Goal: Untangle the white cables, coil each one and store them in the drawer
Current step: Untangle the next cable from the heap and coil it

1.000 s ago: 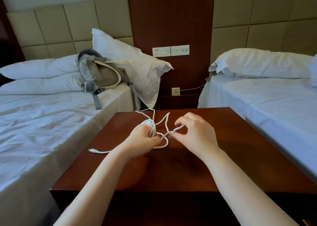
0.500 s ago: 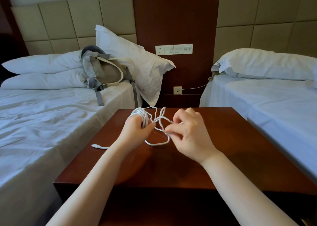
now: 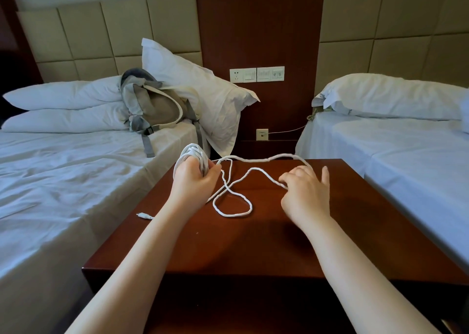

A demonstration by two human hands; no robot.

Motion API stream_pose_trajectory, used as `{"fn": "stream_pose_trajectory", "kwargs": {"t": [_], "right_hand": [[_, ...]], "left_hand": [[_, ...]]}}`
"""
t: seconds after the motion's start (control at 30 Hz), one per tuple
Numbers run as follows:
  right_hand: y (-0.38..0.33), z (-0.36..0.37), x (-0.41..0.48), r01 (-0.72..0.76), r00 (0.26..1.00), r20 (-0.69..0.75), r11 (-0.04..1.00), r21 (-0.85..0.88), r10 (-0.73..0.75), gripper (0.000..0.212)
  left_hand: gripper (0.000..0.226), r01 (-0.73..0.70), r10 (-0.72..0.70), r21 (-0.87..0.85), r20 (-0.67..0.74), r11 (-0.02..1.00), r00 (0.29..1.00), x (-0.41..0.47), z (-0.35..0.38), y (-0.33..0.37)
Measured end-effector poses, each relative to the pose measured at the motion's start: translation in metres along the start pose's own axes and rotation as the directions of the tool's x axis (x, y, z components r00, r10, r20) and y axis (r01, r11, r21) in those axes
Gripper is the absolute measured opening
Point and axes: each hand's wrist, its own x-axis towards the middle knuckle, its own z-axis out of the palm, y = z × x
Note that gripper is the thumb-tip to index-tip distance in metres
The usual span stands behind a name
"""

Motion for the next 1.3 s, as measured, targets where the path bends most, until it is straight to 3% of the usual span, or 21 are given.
{"fn": "stream_pose_trajectory", "kwargs": {"t": [0.1,0.23,0.27,0.33,0.43,0.5,0.57,0.63,0.73,0.87,1.0,1.1,1.2,1.3], "right_hand": [[-0.001,0.002,0.001,-0.037,0.999,-0.014,0.979,0.201,0.041,0.042],[-0.008,0.003,0.004,-0.155,0.984,0.022,0.801,0.579,0.174,0.044],[-0.008,0.004,0.005,-0.163,0.983,0.024,0.795,0.584,0.184,0.046],[-0.007,0.008,0.005,-0.114,0.989,-0.036,0.882,0.458,0.147,0.051],[-0.004,0.012,0.004,0.028,0.988,-0.154,0.976,0.216,0.005,0.053],[-0.004,0.013,0.005,0.09,0.974,-0.222,0.979,0.181,-0.048,0.051],[-0.006,0.013,0.006,0.121,0.948,-0.315,0.969,0.214,-0.048,0.043],[-0.007,0.012,0.006,0.136,0.913,-0.405,0.968,0.211,-0.039,0.035],[-0.009,0.012,0.006,0.151,0.889,-0.456,0.968,0.2,-0.045,0.029],[-0.012,0.011,0.006,0.157,0.894,-0.446,0.958,0.241,-0.035,0.035],[-0.015,0.016,0.003,0.235,0.895,-0.434,0.937,0.258,-0.106,0.022],[-0.018,0.019,-0.001,0.24,0.901,-0.411,0.949,0.202,-0.14,0.012],[-0.029,0.013,-0.007,0.263,0.935,-0.314,0.918,0.295,-0.166,0.034],[-0.036,0.013,-0.012,0.327,0.937,-0.221,0.901,0.286,-0.27,0.031]], "left_hand": [[0.038,0.02,-0.022,0.012,0.135,1.0,0.991,-0.006,0.003,-0.006],[0.048,-0.016,-0.018,0.14,0.233,0.99,0.972,-0.013,0.013,-0.004],[0.05,-0.025,-0.02,0.176,0.248,0.984,0.969,-0.015,0.015,-0.002],[0.05,-0.026,-0.033,0.198,0.285,0.98,0.958,-0.021,0.02,0.001],[0.046,0.069,-0.091,0.079,0.325,0.994,0.941,-0.026,0.024,0.006],[0.044,0.164,-0.155,0.008,0.375,0.986,0.914,-0.024,0.022,0.007],[0.04,0.274,-0.223,-0.035,0.489,0.961,0.843,-0.023,0.02,0.008],[0.04,0.388,-0.264,-0.062,0.632,0.92,0.728,-0.024,0.02,0.01],[0.04,0.462,-0.238,-0.067,0.786,0.884,0.57,-0.026,0.02,0.017],[0.028,0.508,-0.069,-0.171,0.906,0.844,0.418,-0.028,0.014,0.028],[0.018,0.664,0.217,-0.39,0.918,0.638,0.331,-0.028,0.012,0.037],[0.022,0.725,0.435,-0.578,0.8,0.375,0.413,-0.019,0.009,0.042],[0.027,0.703,0.524,-0.708,0.624,0.067,0.579,-0.011,0.003,0.045],[0.025,0.585,0.327,-0.795,0.517,-0.161,0.791,-0.008,0.001,0.047]]}}
